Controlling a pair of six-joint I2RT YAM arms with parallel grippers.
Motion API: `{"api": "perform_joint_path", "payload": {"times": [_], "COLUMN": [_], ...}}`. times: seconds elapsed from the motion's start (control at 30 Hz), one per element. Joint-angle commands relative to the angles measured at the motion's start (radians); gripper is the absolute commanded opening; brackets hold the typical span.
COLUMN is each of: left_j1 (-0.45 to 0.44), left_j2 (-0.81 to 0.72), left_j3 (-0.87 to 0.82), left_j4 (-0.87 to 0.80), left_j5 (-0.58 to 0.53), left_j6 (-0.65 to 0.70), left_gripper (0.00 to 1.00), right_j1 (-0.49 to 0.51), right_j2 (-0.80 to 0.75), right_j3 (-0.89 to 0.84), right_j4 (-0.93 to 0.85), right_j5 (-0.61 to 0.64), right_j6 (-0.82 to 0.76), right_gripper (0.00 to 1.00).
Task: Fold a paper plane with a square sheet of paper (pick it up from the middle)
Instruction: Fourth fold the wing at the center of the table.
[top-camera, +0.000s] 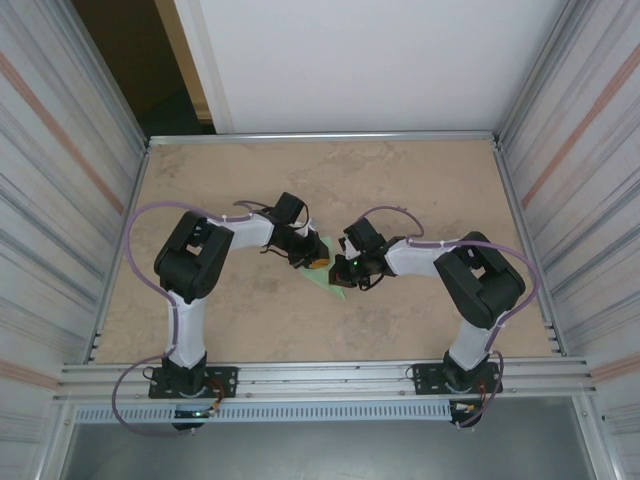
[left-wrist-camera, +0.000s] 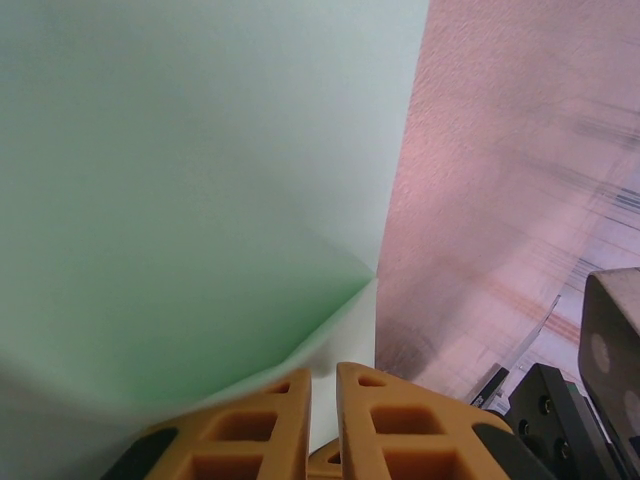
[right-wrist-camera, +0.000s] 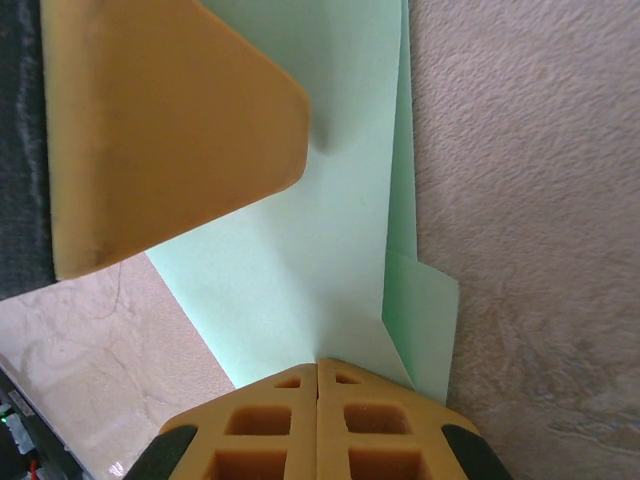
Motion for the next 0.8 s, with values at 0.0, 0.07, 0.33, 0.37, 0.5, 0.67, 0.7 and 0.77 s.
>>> {"api": "perform_joint_path", "payload": {"times": [0.0,0.07,0.33,0.37,0.5,0.67,0.7,0.77], "left_j1": [-0.007,-0.007,-0.008,-0.009,-0.011,-0.01,-0.011,-0.01], "left_j2": [0.121,0.119,0.119,0.121,0.123,0.125,0.125,0.128], "left_j3": [-0.059,-0.059,-0.058,-0.057,-0.058,-0.061,-0.061,-0.063], "left_j4": [-0.135,-0.136,-0.138,-0.138,-0.138,-0.138,-0.139,-0.141], "left_j5": [-0.181,-0.184,-0.186,-0.184,-0.184,-0.183,-0.184,-0.184], "left_j6": [0.017,0.019,0.022,0.022,0.024,0.023,0.023,0.023], "left_gripper": [0.16,0.16,0.16,0.15,0.15,0.15,0.15,0.15], "right_j1": [-0.006,-0.008,-0.005,-0.003,-0.004,-0.003,-0.004,-0.004], "right_j2": [-0.001,-0.041,-0.109,-0.109,-0.096,-0.066,-0.06,-0.058], "right_j3": [-0.029,-0.038,-0.108,-0.117,-0.134,-0.139,-0.141,-0.142], "right_j4": [-0.04,-0.037,-0.025,-0.019,0.0,0.01,0.008,0.007], "right_j5": [0.002,-0.011,-0.058,-0.061,-0.069,-0.059,-0.058,-0.061], "right_j6": [0.001,0.003,0.026,0.03,0.039,0.039,0.04,0.04], "right_gripper": [0.07,0.07,0.08,0.08,0.08,0.08,0.08,0.08]}}
